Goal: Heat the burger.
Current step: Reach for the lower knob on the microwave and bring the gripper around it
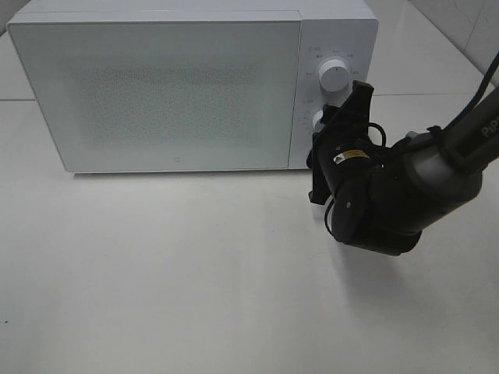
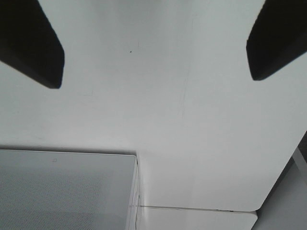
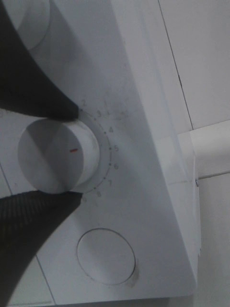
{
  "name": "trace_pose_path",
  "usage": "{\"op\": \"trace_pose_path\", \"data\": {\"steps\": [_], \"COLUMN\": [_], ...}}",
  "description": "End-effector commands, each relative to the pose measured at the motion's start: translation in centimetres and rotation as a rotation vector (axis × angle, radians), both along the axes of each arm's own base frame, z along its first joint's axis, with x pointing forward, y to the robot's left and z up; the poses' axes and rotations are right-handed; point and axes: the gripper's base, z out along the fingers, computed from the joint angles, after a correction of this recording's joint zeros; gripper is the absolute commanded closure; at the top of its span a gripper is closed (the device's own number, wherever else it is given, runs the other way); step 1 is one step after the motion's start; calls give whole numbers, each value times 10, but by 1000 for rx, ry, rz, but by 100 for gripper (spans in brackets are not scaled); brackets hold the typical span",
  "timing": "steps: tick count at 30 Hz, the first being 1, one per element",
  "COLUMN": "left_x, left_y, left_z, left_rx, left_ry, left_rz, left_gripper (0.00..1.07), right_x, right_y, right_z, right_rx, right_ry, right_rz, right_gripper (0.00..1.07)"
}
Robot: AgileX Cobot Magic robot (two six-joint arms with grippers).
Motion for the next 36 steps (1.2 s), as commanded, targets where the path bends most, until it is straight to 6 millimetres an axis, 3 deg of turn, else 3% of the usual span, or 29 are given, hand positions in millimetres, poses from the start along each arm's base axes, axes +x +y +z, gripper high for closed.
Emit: {"op": "trace_pose_path", "data": {"steps": [1,25,30,33,35,36], "left_x": [-4,-4,-4,-4,-4,-4], "left_y": [0,0,0,0,0,0], "left_z": [-1,-1,-1,-1,-1,-1], "left_rx": [-6,-6,-6,-6,-6,-6], "left_ry": [-27,-27,-27,-27,-27,-27], "left_rz": [2,2,2,2,2,2], "left_gripper": [9,9,9,9,9,9], "right_x": [10,10,10,10,10,10], "right_y": [-2,3,4,5,5,5], "right_z": [28,26,24,23,21,21], "right_rx": [73,60,52,30,26,26], "right_ry": [-205,-180,-152,-142,-120,-120], "right_rz": [-58,-3,14,19,25,25], "right_gripper": [107,105,96,87,75,75]}}
